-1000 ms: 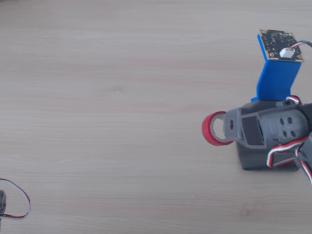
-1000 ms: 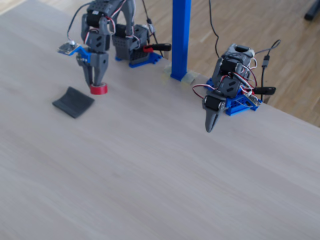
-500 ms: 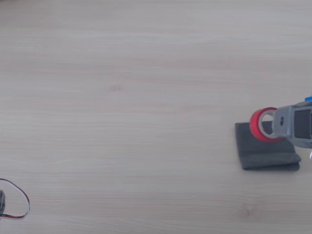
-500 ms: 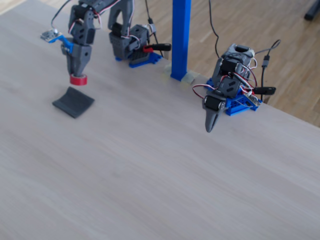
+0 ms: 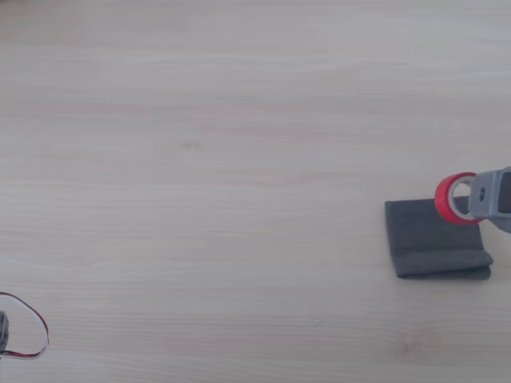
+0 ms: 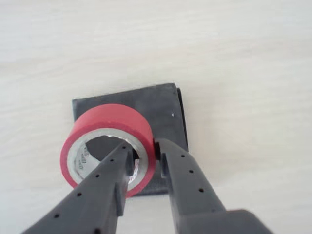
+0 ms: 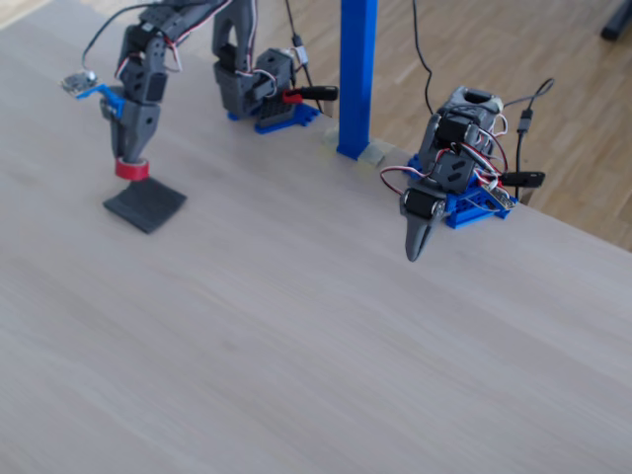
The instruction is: Grab the red tape and move it to the grey mat
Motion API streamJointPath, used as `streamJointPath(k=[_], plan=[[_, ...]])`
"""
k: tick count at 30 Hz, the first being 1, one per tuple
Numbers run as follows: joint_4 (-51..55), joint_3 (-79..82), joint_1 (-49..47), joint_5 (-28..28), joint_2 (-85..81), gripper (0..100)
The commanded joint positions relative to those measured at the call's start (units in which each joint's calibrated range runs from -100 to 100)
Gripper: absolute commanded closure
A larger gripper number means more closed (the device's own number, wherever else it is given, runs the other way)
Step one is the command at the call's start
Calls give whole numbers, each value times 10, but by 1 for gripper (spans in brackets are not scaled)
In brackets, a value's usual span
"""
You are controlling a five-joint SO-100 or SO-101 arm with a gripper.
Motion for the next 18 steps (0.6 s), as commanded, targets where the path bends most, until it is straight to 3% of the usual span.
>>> streamJointPath(k=[1, 18], plan=[[-44, -10, -2, 2, 30, 98], [-109, -11, 0, 2, 156, 98]])
